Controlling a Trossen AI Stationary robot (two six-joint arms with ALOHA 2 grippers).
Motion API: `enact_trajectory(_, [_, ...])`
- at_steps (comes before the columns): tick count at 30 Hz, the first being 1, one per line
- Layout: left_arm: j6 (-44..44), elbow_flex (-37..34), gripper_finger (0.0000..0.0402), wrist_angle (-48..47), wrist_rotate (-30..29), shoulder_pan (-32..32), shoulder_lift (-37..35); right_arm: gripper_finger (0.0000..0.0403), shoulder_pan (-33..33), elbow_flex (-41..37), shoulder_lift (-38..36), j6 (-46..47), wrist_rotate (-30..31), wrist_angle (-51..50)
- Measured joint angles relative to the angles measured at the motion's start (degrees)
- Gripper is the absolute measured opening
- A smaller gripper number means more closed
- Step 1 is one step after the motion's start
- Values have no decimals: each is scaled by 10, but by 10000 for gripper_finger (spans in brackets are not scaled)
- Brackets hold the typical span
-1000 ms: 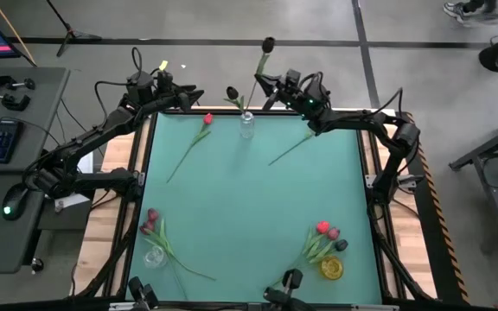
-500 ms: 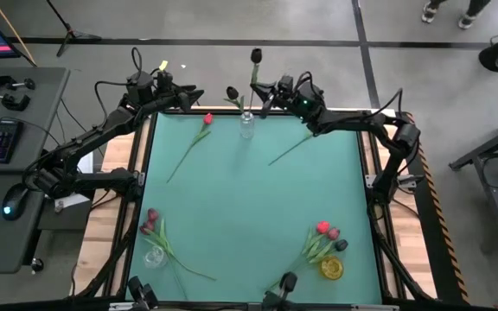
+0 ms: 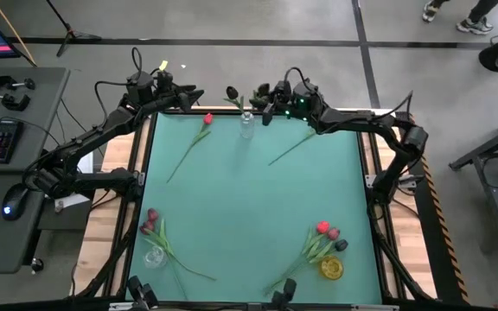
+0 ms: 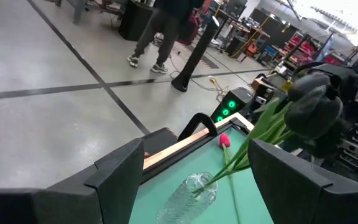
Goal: Sort flowers into vase by color
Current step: Put the top black tulip into the top transparent vase, then put the black tulip into the top transparent vase
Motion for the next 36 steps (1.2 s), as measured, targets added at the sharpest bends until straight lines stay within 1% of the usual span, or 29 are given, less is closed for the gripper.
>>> enact_trajectory(4, [4, 0, 275, 0, 0, 0, 0, 273, -4, 0, -38, -35, -1, -116])
enact_trajectory(6, [8, 0, 275, 1, 0, 0, 0, 295, -9, 0, -62, -56, -3, -181])
enact_trajectory(8, [16, 0, 275, 5, 0, 0, 0, 309, -14, 0, -84, -76, -2, -236])
enact_trajectory(11, [19, 0, 275, 20, 0, 1, 0, 315, -23, 0, -118, -91, 1, -319])
enact_trajectory(15, [23, 0, 275, 25, 8, 1, -1, 313, -36, 0, -161, -93, 2, -448])
enact_trajectory(21, [33, 0, 275, -24, 93, 0, -21, 309, -30, 0, -214, -74, 4, -654])
enact_trajectory(25, [34, 0, 275, -84, 125, -9, -43, 309, -2, -12, -244, -22, -2, -749])
enact_trajectory(28, [62, 0, 275, -139, 129, -24, -63, 309, 35, -35, -269, 35, -2, -802])
enact_trajectory(32, [93, 0, 275, -199, 125, -48, -78, 309, 108, -65, -308, 151, -11, -847])
enact_trajectory(36, [90, 0, 275, -208, 123, -69, -79, 309, 201, -80, -341, 284, -6, -844])
